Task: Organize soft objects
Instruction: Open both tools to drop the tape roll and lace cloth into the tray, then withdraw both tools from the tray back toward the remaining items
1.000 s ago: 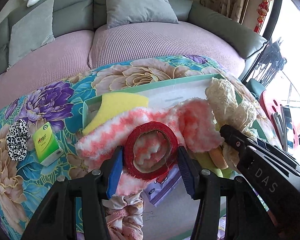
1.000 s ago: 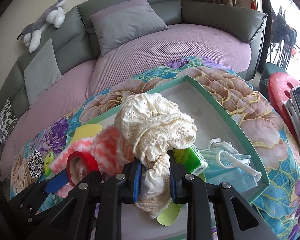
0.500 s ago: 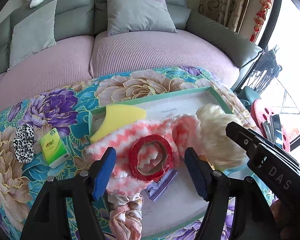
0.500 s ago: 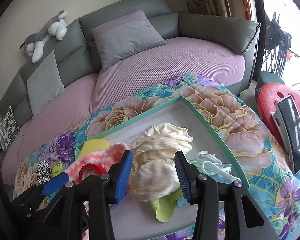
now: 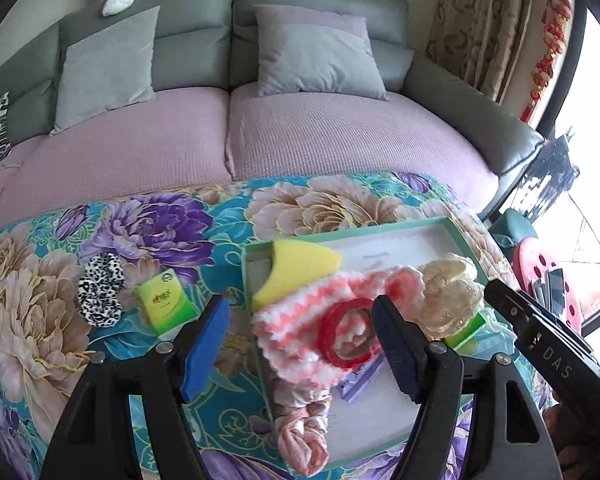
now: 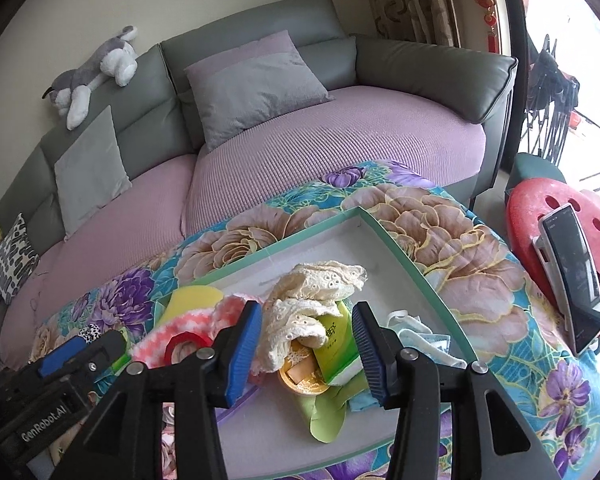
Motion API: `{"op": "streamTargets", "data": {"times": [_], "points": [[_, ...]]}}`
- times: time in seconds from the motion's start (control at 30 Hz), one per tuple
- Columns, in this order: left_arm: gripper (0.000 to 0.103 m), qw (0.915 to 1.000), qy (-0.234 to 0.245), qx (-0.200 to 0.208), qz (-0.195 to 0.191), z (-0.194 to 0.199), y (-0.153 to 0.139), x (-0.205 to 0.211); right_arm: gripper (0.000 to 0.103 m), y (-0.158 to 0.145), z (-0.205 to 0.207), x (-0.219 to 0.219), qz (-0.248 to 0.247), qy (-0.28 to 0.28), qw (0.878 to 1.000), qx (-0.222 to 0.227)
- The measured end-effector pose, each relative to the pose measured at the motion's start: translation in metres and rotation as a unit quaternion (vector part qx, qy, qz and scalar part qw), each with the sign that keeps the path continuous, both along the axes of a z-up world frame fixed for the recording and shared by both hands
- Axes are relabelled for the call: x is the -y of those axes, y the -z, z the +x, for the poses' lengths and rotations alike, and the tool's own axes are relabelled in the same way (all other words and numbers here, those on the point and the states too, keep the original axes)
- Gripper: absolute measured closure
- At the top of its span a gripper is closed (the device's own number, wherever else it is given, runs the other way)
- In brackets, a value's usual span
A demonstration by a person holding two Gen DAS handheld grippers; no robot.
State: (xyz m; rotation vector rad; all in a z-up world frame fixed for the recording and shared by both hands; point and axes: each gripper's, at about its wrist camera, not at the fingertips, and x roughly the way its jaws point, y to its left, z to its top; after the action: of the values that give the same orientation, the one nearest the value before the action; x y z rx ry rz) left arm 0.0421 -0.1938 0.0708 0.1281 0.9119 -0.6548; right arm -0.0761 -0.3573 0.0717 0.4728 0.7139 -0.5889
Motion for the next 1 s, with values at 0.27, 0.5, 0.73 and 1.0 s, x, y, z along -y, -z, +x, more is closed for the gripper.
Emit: {"op": "streamTargets", "data": {"times": [0.27,0.5,0.73,1.0], "points": [[0.013,0.9959,-0.089,-0.006,0.013,0.031,0.008,-0.040,0.041,0.008,0.017,-0.015,-0.017,-0.025,0.999,-0.033],[0.013,0.9808,-0.192,-0.022,0.030,0.061,0.024,-0.097,0.004,0.012,0.039,-0.043,-0.040,-0.061,0.996,-0.053],[0.001,0.9587,-0.280,-0.018,0.043,0.078,0.033,-0.153,0.000,0.010,0.059,-0.078,-0.054,-0.106,0.991,-0.054],[0.001,0.9432,-0.330,-0.021,0.034,0.086,0.035,-0.199,0.000,0.003,0.081,-0.131,-0.059,-0.178,0.982,-0.023]]}}
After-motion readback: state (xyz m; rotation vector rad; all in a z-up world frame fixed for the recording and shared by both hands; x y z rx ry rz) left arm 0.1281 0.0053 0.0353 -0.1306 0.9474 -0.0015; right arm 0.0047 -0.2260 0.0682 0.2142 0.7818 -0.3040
